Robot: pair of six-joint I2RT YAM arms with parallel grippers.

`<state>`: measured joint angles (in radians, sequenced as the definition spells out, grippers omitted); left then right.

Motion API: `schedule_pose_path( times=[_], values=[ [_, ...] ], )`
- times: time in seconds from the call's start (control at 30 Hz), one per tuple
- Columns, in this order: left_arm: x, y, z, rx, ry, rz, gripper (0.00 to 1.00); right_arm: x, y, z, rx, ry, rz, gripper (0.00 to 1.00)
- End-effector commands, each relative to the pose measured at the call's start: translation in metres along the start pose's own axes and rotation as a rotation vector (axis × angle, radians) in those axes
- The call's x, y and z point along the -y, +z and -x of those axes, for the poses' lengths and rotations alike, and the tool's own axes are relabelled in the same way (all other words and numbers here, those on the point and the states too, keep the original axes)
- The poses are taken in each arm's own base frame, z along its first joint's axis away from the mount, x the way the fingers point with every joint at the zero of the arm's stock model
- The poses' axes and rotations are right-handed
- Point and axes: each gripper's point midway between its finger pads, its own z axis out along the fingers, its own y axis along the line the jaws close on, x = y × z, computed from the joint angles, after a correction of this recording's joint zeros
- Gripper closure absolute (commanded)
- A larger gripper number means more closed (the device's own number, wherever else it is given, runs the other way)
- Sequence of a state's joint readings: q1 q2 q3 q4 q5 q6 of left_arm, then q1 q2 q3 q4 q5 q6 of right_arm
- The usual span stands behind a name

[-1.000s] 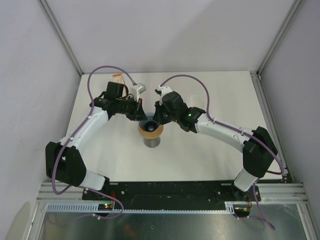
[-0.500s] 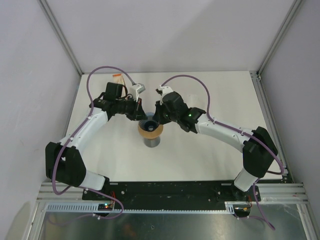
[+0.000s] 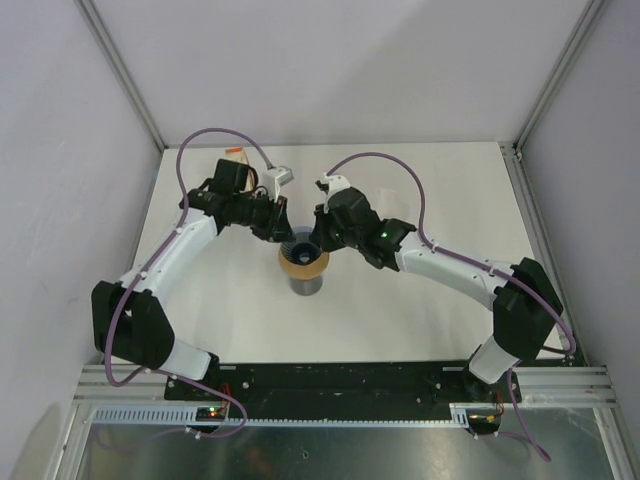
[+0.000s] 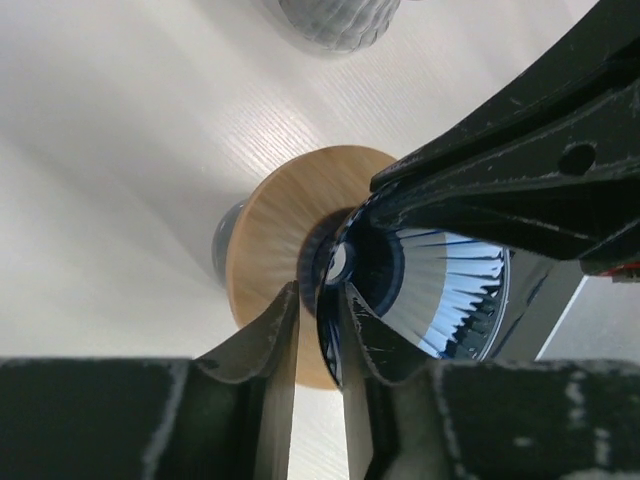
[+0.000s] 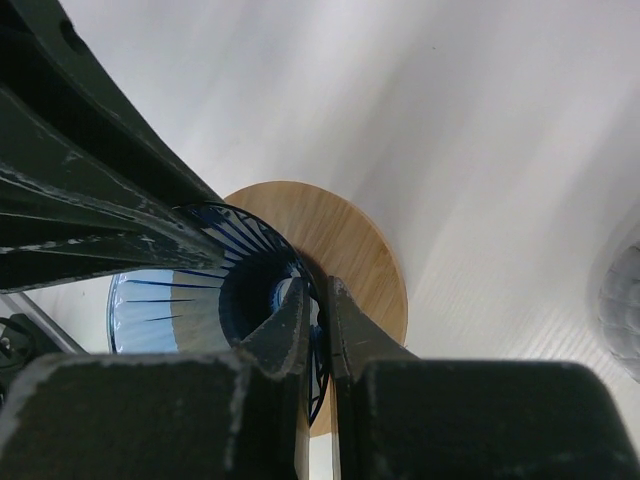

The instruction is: Place the coffee filter in the dripper

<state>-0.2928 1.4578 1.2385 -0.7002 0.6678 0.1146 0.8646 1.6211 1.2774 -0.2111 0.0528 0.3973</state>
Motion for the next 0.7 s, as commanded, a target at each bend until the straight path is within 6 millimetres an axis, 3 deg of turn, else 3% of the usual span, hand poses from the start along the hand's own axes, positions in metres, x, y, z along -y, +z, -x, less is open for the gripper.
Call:
schedule_pose_path(
  times=[0.0,0.13,0.3,0.43,0.67],
  values=[
    [0.007,-0.016,0.018,0.022,0.024,0.02,0.69,0.038,-0.016,-0.041,-0.141,-0.081,-0.182,1.0],
    [0.01,-0.029,0.041,0.078,0.06,0.054,0.55,0.033,-0.022,-0.03,-0.114,-0.076,-0.184,1.0],
    [0.014,-0.049,0.066,0.149,0.119,0.111,0.37,0.033,-0.022,-0.031,-0.126,-0.079,-0.187,0.97],
    [0.004,-0.06,0.077,0.176,0.152,0.198,0.32,0.029,-0.022,-0.029,-0.124,-0.084,-0.174,0.83],
    [-0.012,-0.065,0.08,0.172,0.161,0.282,0.31,0.02,-0.025,-0.015,-0.092,-0.102,-0.148,0.62]
  ],
)
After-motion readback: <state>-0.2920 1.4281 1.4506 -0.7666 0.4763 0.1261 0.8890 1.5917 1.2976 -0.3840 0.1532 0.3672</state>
